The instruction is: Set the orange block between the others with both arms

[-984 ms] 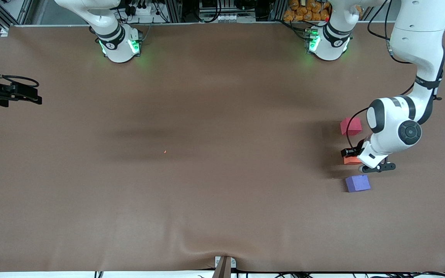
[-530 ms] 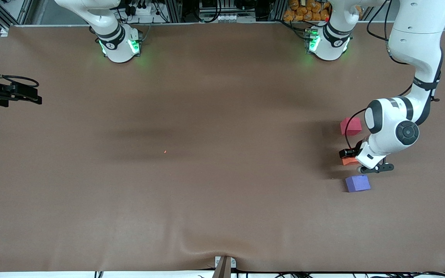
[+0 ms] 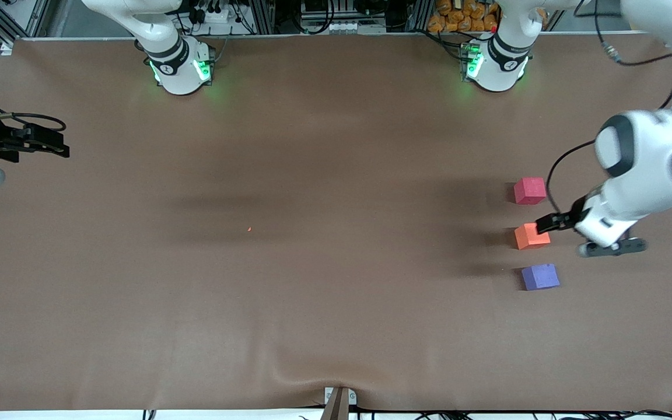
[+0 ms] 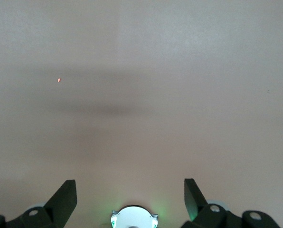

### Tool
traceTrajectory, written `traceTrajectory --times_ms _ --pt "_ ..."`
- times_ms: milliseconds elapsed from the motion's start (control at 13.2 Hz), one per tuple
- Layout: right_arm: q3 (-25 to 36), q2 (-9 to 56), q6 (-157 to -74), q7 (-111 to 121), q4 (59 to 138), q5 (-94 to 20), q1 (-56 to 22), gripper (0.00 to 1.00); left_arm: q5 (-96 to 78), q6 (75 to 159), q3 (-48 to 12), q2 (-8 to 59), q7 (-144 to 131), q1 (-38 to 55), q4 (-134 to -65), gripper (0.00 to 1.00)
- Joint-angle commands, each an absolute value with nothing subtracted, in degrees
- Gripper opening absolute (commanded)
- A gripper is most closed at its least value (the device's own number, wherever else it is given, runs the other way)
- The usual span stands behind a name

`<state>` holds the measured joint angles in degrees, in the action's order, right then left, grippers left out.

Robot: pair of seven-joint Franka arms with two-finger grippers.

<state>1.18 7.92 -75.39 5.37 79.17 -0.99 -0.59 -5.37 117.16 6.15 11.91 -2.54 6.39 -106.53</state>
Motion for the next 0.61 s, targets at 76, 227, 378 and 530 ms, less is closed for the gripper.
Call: traceTrajectory --times_ms 76,227,378,530 --pt "1.67 7.38 -75.59 6.06 79.63 0.18 -1.05 1.00 -5.36 99.71 5.28 10.46 -2.46 6.42 -91.01 1.00" --pt "1.76 7.38 -75.59 6.06 79.54 0.18 -1.14 1.00 -4.92 95.56 4.75 9.06 -3.33 6.50 -87.29 1.00" --pt "1.67 7.38 -75.59 6.06 79.54 0.18 -1.06 1.00 -3.79 94.40 2.21 5.55 -3.52 6.50 -87.27 1.00" --pt "1.67 7.47 -75.59 6.06 79.54 0.00 -0.97 1.00 2.43 91.86 -1.12 3.17 -2.47 6.33 -87.45 1.00"
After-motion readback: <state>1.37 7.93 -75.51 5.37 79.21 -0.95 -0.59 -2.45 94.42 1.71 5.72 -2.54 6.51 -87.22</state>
